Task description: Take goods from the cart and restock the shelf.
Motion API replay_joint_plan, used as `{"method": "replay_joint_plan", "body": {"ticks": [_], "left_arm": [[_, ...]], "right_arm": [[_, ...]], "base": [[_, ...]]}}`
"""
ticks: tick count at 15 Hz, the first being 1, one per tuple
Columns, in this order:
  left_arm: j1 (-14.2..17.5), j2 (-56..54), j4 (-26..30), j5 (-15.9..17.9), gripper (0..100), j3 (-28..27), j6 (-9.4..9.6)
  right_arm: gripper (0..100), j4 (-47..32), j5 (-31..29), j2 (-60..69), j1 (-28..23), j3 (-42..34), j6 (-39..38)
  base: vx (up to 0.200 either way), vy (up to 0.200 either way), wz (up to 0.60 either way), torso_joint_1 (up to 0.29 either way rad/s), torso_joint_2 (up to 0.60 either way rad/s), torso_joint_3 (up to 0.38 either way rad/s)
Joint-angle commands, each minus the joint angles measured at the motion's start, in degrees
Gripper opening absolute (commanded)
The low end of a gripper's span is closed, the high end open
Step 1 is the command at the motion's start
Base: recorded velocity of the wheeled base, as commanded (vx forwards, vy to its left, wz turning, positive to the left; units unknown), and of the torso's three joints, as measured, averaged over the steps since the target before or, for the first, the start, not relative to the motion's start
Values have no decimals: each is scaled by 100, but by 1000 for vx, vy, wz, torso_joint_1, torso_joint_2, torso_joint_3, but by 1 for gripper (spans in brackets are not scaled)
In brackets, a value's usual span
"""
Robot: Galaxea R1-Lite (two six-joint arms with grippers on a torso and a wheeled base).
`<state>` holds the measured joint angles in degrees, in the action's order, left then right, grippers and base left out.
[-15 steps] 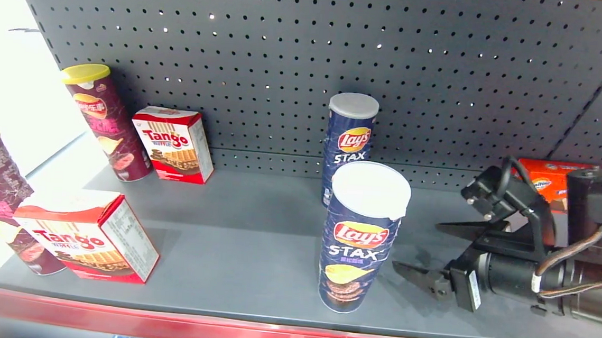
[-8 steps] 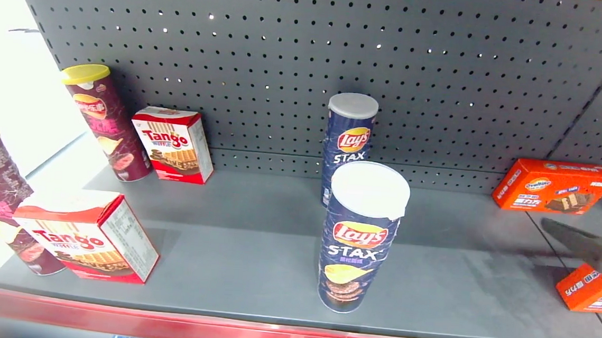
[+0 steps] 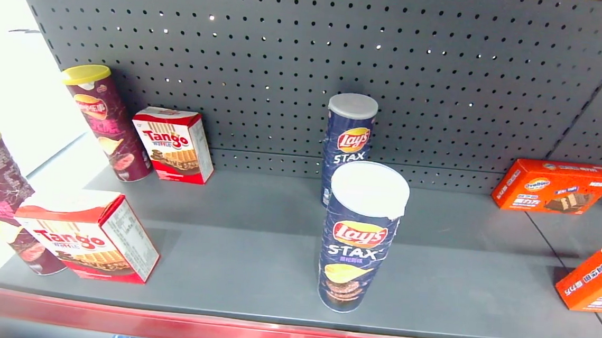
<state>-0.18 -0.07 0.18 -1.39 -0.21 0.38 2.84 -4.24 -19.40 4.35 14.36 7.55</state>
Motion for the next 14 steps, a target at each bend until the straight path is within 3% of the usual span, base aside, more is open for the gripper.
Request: {"method": "replay_joint_plan", "body": {"ticks": [1, 3, 6, 13, 14], "left_arm": [[1, 7, -1, -2, 100, 3, -3], [1, 7, -1, -2, 100, 3, 6], [1, 7, -1, -2, 100, 3, -3], [1, 7, -9, -2, 100, 3, -3], [1, 7, -9, -2, 100, 3, -3]], "right_arm": [[100, -513, -86, 1439, -48, -803, -122], [100, 278, -305, 1430, -48, -1436, -218], [100, -108, 231, 1430, -48, -1436, -719], [100, -310, 275, 1430, -48, -1427, -719], [100, -319, 275, 1500, -242, -1418, -719]], "base": [[0, 0, 0, 0, 0, 0], [0, 0, 0, 0, 0, 0], [0, 0, 0, 0, 0, 0], [0, 0, 0, 0, 0, 0], [0, 0, 0, 0, 0, 0]]}}
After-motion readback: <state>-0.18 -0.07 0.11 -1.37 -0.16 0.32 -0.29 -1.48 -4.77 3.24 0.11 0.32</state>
